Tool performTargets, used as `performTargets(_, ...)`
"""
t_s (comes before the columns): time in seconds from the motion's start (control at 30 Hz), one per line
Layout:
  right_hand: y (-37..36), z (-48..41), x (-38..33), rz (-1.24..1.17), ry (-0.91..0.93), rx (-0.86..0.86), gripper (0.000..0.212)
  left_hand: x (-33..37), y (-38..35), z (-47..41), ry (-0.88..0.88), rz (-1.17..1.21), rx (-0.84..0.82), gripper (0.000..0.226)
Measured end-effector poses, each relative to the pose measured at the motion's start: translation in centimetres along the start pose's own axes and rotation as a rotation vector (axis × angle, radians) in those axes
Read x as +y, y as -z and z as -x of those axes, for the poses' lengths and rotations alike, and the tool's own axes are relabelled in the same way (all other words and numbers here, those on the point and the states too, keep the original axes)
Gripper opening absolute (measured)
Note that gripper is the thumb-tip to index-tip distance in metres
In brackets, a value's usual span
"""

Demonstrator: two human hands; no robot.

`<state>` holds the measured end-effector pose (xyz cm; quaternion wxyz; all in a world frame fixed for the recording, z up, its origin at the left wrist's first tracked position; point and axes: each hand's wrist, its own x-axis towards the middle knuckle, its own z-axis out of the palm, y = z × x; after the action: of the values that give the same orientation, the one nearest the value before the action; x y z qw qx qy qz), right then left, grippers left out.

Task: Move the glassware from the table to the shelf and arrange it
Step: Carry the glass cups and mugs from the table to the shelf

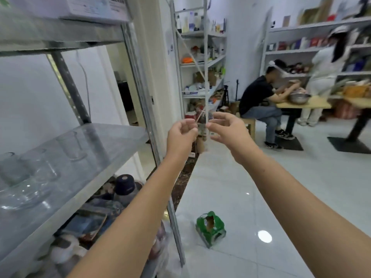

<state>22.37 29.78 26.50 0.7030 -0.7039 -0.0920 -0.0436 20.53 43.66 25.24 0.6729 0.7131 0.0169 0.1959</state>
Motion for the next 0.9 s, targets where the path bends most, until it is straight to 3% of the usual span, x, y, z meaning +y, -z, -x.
performTargets(0.33, 16.1, 12.0, 6.0, 0.072, -0.157, 0.460, 0.044, -7.2, -15.7, 8.2, 0.220, 0.030, -0.493, 0.024)
performTargets(0.57, 25.9, 23.2, 8.7, 0.031, -0.215, 0.803, 0.041, -7.4, -26.0, 18.8, 0.216, 0.060, -0.856, 0.022)
performTargets(0.9, 35.8, 35.6, 12.3, 0.052, -0.318, 1.116, 0.045, -9.4, -37.5, 31.5, 0.320, -0.009, -1.232, 0.029)
